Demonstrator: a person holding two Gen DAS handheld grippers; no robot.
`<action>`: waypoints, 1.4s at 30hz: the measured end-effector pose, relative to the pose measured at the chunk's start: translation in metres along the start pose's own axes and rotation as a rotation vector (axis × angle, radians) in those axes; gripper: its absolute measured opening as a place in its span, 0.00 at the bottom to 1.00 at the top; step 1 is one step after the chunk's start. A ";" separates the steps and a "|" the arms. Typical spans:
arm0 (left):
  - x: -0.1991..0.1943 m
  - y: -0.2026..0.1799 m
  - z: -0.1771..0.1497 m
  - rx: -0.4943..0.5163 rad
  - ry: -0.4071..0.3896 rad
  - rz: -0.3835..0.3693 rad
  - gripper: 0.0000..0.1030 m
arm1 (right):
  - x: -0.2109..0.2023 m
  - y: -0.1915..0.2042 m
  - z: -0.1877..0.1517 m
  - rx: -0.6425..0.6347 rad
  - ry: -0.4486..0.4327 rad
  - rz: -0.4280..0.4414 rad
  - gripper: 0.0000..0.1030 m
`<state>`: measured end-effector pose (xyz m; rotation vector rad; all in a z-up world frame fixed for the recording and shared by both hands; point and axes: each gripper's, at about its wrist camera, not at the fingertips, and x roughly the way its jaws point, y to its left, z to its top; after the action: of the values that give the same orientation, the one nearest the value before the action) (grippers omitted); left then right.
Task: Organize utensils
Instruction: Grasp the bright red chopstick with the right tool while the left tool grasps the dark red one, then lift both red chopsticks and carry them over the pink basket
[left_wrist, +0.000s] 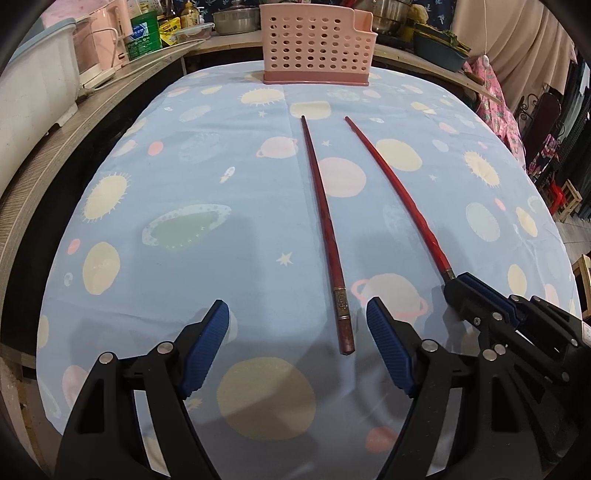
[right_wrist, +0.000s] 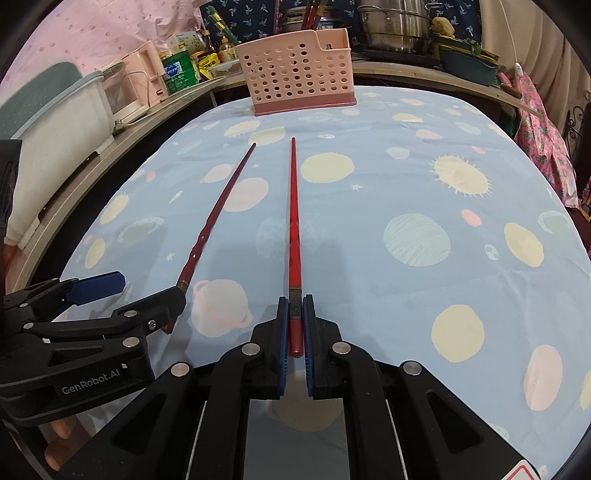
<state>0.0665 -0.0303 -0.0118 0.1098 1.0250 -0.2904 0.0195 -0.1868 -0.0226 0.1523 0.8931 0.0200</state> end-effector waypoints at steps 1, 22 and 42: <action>0.001 -0.001 0.000 0.004 0.001 0.003 0.71 | 0.000 0.000 0.000 -0.001 0.000 -0.001 0.07; 0.004 -0.006 0.001 0.035 -0.005 -0.004 0.19 | 0.001 0.001 0.000 -0.009 -0.003 -0.008 0.07; -0.007 0.003 0.014 -0.021 0.023 -0.065 0.07 | -0.013 0.005 0.011 0.002 -0.002 0.021 0.07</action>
<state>0.0750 -0.0296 0.0016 0.0606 1.0560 -0.3382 0.0205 -0.1840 -0.0053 0.1632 0.8895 0.0389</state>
